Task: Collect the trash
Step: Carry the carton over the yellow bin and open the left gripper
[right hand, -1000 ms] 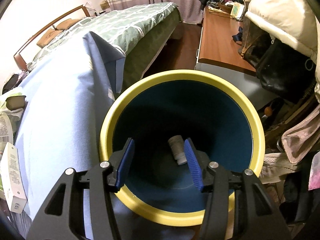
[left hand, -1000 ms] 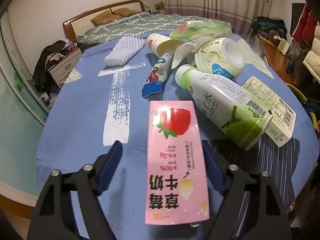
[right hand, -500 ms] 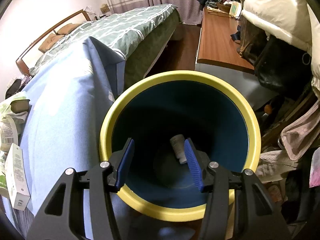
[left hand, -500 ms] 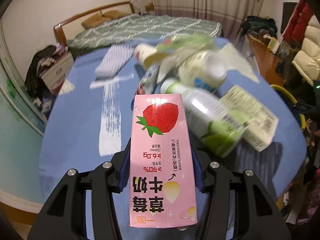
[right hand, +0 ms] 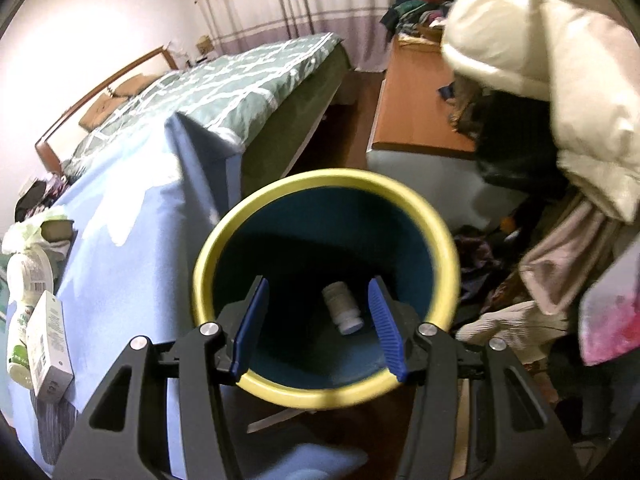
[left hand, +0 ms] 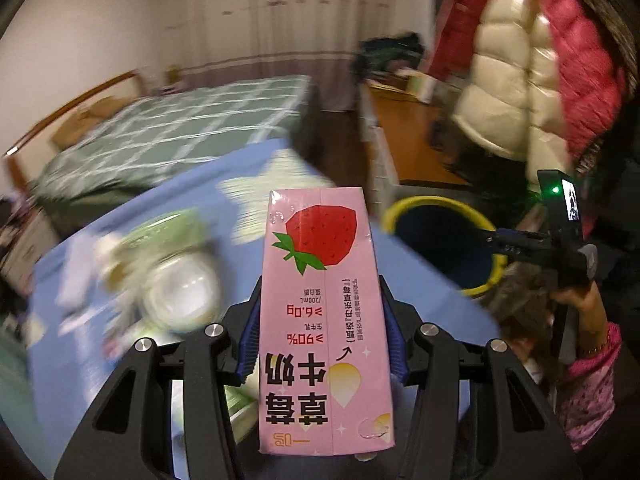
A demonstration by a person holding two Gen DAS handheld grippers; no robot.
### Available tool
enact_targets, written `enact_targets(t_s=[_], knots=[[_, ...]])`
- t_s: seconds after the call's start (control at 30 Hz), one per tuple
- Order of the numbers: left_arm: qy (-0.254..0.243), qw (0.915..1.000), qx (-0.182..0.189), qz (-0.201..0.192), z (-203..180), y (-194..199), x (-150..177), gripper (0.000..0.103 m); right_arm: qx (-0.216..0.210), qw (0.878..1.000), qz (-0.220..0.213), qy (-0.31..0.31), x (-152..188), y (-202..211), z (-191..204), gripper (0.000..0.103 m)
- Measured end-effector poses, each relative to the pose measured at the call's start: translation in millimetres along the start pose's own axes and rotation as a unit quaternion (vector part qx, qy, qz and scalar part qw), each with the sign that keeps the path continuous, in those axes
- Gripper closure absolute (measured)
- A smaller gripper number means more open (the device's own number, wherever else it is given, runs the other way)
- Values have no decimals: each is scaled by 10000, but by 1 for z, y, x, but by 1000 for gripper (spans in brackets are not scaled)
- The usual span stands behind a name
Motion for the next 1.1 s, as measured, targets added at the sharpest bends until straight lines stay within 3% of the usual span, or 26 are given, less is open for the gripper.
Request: enact_targets(t_s=[0.1, 0.27, 0.5, 0.53, 0.6, 0.73, 0.9, 1.0, 1.1], knots=[[-231, 9987, 434, 160, -37, -42, -26, 52, 141, 9998, -128, -78, 3, 15, -20, 53], [-514, 9944, 804, 464, -96, -115, -60, 52, 303, 9991, -195, -208, 10, 28, -45, 53], [-712, 9908, 858, 772, -146, -193, -74, 52, 345, 9979, -116, -537, 18, 24, -80, 52], [-692, 9913, 802, 785, -149, -200, -76, 50, 348, 9978, -96, -557, 19, 23, -82, 52], [-678, 9927, 692, 711, -153, -207, -80, 33, 325, 9978, -69, -582, 20, 20, -84, 51], [-583, 9940, 724, 584, -150, -195, -83, 33, 283, 9979, 16, -574, 21, 11, -84, 51], [-444, 9958, 771, 214, -119, -134, -86, 26, 188, 9984, 59, -522, 22, 7, -75, 51], [-319, 9974, 623, -166, -87, -89, -83, 20, 151, 9990, 86, -410, 21, 6, -63, 51], [-132, 9983, 236, -518, -43, -45, -74, 16, 71, 9996, 128, -222, 18, 3, -45, 50]])
Point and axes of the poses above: each gripper's, at about its wrist camera, not at the fingertips, and y roughly against the way its jaws point, z to its left, x to its underside, the point moved 3 cm from there along -y, roughly the way its jaws point, and after that the axes turned 2 degrees about -y, right-handed, at the moved point
